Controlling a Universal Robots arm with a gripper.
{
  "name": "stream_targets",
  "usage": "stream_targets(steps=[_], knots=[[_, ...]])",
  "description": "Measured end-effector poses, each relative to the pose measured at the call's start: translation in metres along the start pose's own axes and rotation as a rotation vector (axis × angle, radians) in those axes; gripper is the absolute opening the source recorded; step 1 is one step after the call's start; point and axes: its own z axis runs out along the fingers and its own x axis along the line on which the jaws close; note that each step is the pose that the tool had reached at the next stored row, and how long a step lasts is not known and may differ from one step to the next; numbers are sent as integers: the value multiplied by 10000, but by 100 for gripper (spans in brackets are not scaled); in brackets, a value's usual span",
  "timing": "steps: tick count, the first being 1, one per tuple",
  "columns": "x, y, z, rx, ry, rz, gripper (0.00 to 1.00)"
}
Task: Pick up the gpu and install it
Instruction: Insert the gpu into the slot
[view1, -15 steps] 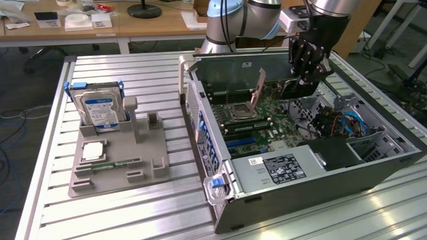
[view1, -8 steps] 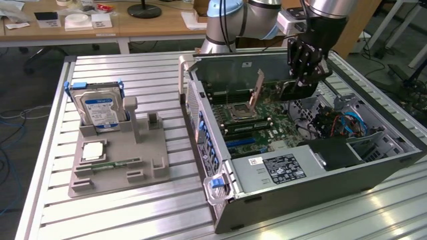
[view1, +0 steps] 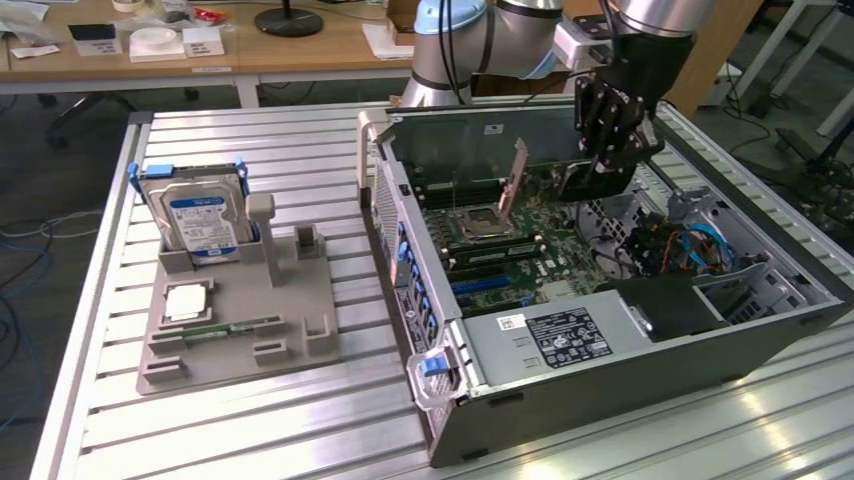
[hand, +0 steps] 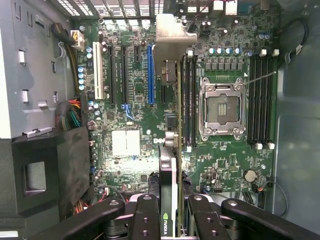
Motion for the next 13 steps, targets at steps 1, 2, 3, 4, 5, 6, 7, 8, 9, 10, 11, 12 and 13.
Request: stream_targets(steps=[1,2,3,4,5,6,7,8,9,10,11,12,13], knots=[[0,0,1,0,-1,1,26],[0,1,2,0,0,0,26],[0,1,2,0,-1,0,26],[0,1,2,0,0,0,26],[0,1,2,0,0,1,26],[0,1,9,0,0,0,26],[0,1,9,0,0,0,26],[0,1,9,0,0,1,26],[0,1,9,0,0,0,26],[1,2,10,0,-2,1,26],[3,2,11,1,-4,1,26],[3,3,11,0,-4,1,26],[3,2,10,1,-2,0,26]])
